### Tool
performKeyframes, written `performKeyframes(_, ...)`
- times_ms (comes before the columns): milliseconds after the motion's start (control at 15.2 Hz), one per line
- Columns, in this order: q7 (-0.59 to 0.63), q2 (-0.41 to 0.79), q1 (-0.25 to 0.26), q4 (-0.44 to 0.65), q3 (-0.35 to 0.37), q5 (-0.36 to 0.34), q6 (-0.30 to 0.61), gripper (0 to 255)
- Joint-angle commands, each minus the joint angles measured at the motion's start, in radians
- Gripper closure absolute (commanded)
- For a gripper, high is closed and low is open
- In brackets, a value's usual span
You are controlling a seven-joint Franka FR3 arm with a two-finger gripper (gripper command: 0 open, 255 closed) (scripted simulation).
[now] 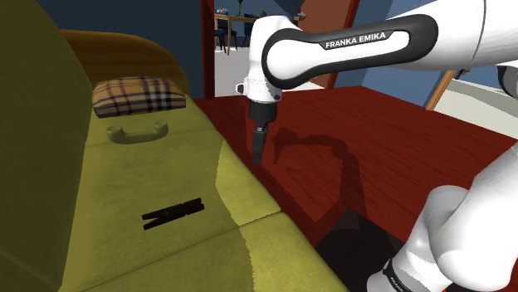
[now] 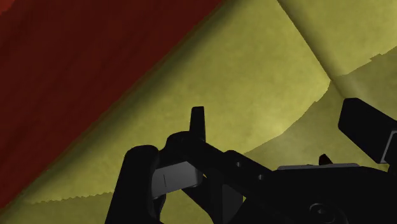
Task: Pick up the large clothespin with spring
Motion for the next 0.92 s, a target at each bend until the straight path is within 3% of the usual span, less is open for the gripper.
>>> performKeyframes(0, -0.028, 0.052, 0.02, 0.035, 0.019, -0.005, 0.026, 0)
performKeyframes(858, -0.164, 0.392, 0.154, 0.344, 0.143, -0.097, 0.1, 0)
